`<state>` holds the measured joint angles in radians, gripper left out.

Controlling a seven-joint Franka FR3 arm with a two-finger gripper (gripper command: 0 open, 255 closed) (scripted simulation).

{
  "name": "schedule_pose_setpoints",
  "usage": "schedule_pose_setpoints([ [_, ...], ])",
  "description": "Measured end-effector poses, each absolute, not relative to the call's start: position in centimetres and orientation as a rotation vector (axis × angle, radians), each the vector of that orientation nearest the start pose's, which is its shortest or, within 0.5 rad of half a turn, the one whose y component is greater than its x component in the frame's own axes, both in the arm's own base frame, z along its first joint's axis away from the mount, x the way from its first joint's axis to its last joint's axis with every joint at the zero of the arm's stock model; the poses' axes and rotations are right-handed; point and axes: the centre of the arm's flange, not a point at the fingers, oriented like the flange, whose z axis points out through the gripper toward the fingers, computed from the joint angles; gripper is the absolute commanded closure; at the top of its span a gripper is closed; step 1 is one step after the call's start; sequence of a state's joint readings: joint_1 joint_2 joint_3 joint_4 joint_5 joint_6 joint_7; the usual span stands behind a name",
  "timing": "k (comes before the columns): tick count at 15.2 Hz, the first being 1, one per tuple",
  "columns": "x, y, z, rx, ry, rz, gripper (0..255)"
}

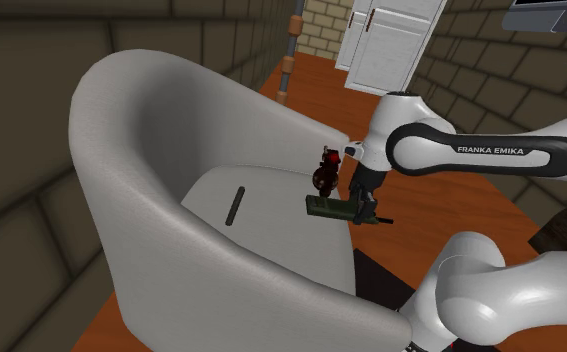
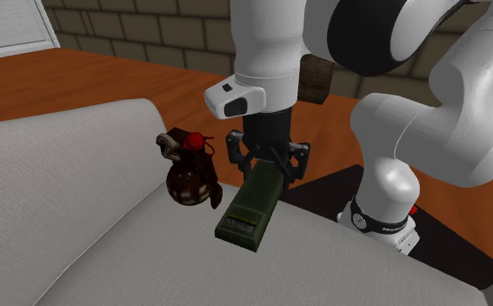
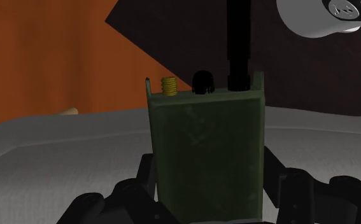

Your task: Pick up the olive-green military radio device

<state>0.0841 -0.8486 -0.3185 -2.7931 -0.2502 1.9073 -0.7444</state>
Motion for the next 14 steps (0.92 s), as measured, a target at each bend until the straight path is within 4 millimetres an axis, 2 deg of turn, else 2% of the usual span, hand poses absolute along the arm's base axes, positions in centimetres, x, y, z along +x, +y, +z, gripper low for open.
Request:
schedule_pose_setpoints([
  [6, 28.5, -7.6, 42.0, -2.921, -1.084, 0.07, 255],
  [14, 28.5, -7.7, 46.0, -2.921, -1.084, 0.07, 255],
])
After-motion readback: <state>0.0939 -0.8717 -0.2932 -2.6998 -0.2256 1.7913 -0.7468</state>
